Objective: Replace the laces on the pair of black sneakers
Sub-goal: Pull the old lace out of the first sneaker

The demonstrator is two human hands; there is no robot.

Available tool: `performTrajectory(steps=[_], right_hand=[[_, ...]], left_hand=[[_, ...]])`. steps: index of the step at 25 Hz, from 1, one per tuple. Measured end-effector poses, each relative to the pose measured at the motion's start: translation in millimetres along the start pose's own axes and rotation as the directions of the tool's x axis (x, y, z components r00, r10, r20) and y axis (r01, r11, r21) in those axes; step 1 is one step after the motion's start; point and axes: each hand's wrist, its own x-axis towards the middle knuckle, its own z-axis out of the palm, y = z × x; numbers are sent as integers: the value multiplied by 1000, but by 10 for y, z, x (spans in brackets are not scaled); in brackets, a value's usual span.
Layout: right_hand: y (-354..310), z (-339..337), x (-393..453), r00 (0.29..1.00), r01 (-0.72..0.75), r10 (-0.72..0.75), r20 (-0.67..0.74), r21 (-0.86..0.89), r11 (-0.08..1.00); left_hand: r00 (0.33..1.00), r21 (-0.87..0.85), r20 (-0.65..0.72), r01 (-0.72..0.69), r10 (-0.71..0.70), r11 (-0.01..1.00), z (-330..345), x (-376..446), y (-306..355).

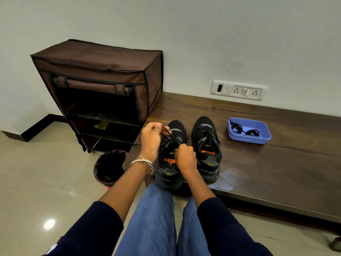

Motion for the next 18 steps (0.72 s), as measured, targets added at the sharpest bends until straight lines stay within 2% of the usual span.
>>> performTrajectory(steps=[1,2,3,4,5,6,7,8,9,10,12,13,14,15,16,17,18], right_hand=[[-6,13,5,1000,0,0,-3,2,1000],[-9,20,7,1000,-2,2,-7,6,1000],[-9,30,9,1000,-9,9,-8,13,1000],[-6,38,13,1000,-15,15,-9,18,1000],[1,39,22,1000,-18,19,-9,22,1000],[5,38,23,1000,-19,19,-5,25,999],[7,39,25,1000,-18,18,-2,30,999],[9,39,27,1000,-14,14,-4,34,999],[11,42,26,1000,-13,14,-4,35,999],[11,39,21,1000,-13,13,-8,32,999],[10,42,24,1000,-10,11,-13,27,1000],[11,46,24,1000,-10,10,-12,20,1000],[13,49,22,1000,-8,8,-13,10,1000],[10,46,21,1000,-9,9,-14,4,1000],[9,42,20,1000,-10,11,-16,7,1000],[8,44,21,1000,-12,12,-15,18,1000],[7,46,17,1000,-14,14,-13,32,999]], left_hand=[[991,-238,-34,121,-132,964,-13,-5,65],[980,-304,-33,176,-195,936,-46,14,77],[980,-244,-25,184,-196,952,-81,21,62],[991,-72,-3,131,-132,989,-118,23,29],[998,211,64,9,-23,977,-153,30,-32],[979,541,193,-159,62,826,-174,33,-84],[937,774,340,-325,77,543,-189,43,-147],[899,871,437,-434,40,229,-194,37,-203],[872,873,486,-487,54,3,-192,23,-244],[846,853,520,-508,116,-118,-181,-16,-264],[778,804,588,-531,222,-269,-153,-102,-287],[710,760,646,-562,280,-327,-158,-110,-332],[647,724,689,-594,327,-352,-162,-107,-356],[610,697,717,-622,337,-358,-165,-85,-364],[595,693,720,-646,357,-320,-162,-66,-347],[608,715,689,-658,394,-237,-154,-42,-357],[667,762,586,-647,460,-34,-131,-40,-361]])
